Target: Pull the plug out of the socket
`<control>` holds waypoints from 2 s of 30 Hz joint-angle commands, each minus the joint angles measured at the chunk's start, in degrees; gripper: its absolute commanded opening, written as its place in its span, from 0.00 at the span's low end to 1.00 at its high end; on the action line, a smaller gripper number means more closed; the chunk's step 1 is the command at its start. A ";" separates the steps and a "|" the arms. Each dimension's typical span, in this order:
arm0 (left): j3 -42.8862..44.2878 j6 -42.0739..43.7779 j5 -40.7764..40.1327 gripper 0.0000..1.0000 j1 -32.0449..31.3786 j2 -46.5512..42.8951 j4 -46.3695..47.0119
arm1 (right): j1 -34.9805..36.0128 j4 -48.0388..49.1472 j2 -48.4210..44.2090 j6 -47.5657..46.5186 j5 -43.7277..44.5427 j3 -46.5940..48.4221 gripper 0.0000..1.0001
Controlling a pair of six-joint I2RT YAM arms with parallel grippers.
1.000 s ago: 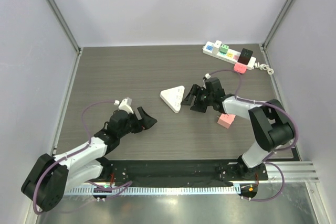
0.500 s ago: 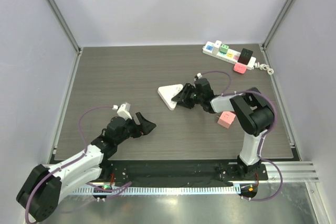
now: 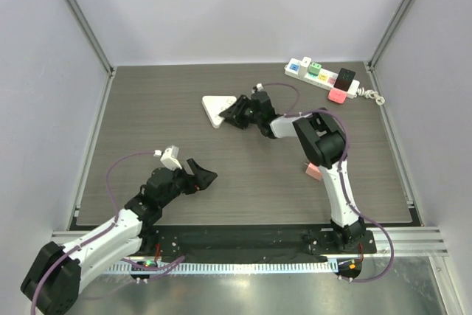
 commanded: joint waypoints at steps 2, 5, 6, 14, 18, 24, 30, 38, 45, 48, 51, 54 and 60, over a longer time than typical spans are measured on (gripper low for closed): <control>0.02 -1.12 -1.73 0.84 -0.43 0.69 1.78 | 0.74 -8.34 9.41 -0.93 3.62 14.80 0.48; 0.02 -1.47 -1.74 0.84 -0.79 1.22 2.22 | 1.00 -8.87 13.56 -0.93 2.92 23.50 0.50; 0.02 -2.08 -1.82 0.85 -0.87 1.40 2.22 | 1.09 -9.48 16.09 -1.20 2.84 25.98 0.51; 2.30 0.11 -1.82 0.89 -2.98 5.44 3.80 | 1.88 -15.02 22.80 -6.99 3.44 42.00 0.66; 3.79 0.46 -5.42 0.89 -4.39 7.98 4.24 | 1.71 -16.60 18.59 -10.33 7.66 39.72 0.78; 6.61 2.75 -4.90 0.89 -4.65 10.89 2.22 | 0.30 -25.92 12.62 -16.57 9.94 42.72 0.82; 6.79 2.84 -2.53 0.90 -5.00 14.05 4.06 | -2.42 -24.52 -2.83 -19.83 13.03 24.10 0.85; 9.78 3.63 -3.58 0.90 -6.24 18.45 4.15 | -16.38 -22.85 -20.16 -22.03 16.71 -3.33 0.86; 8.81 3.98 -5.16 0.91 -6.76 15.63 3.98 | -28.96 -21.79 -25.19 -23.79 18.13 -12.05 0.85; 9.95 4.86 -4.20 0.91 -6.85 17.56 3.80 | -33.09 -21.62 -25.19 -24.14 18.13 -12.40 0.85; 11.44 5.21 -3.76 0.91 -6.85 19.76 3.27 | -37.22 -20.66 -24.40 -22.13 16.55 -12.40 0.85; 11.71 5.30 -3.93 0.90 -6.94 19.94 3.19 | -40.39 -16.27 -23.35 -19.48 14.35 -14.15 0.85; 11.88 5.83 -3.23 0.91 -6.94 20.12 3.54 | -44.69 -9.60 -21.67 -12.81 11.63 -15.82 0.84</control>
